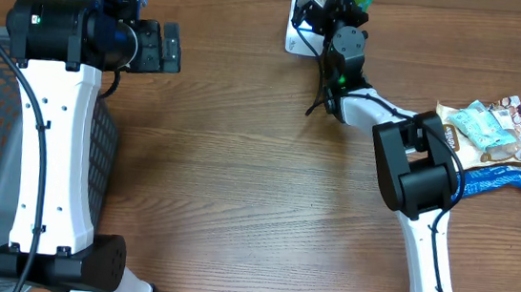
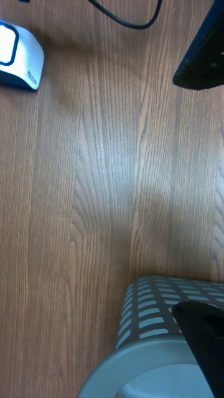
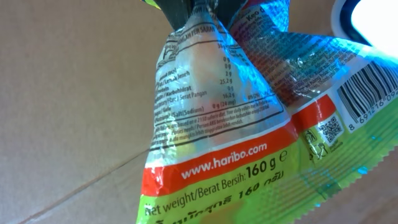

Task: Scan the item barcode
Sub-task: 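Hold the candy packet barcode in front of the white scanner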

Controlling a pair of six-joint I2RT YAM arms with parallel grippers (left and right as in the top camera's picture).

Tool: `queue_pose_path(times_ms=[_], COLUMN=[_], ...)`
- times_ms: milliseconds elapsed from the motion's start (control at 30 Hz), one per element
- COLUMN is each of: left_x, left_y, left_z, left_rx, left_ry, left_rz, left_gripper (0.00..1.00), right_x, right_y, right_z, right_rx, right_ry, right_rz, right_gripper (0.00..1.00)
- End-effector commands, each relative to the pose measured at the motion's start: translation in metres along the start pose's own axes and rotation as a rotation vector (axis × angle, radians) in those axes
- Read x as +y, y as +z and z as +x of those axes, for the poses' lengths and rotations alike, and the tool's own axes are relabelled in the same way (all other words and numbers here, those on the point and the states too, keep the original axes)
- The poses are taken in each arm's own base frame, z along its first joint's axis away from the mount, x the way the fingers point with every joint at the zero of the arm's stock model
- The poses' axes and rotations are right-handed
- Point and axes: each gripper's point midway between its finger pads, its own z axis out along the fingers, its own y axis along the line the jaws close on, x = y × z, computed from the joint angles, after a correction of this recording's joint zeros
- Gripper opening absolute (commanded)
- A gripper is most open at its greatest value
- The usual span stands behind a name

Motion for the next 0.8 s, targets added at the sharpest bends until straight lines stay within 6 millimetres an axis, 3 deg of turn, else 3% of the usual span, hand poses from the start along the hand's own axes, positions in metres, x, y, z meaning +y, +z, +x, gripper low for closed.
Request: queue_pose_path(times_ms=[0, 500, 767], left_x=[0.003, 0.003, 0.003], left_y=[-0.006, -0.006, -0.006], left_z=[-0.005, -0.005, -0.005], left_rx=[-0.026, -0.026, -0.026], left_ry=[0.015, 0.015, 0.015], left_rz=[-0.009, -0.009, -0.009], left_gripper=[1.0, 1.0, 0.99], right_x=[-0.014, -0.029, -0.029], right_y=[0.009, 0.013, 0.013], right_z=[-0.006, 0.015, 0.016], right_rx=[-0.03, 0.021, 0.028], right_ry=[0.047, 0.079, 0.082], right_rz=[0.046, 0.097, 0.096], right_gripper=[0.04, 0.04, 0.04])
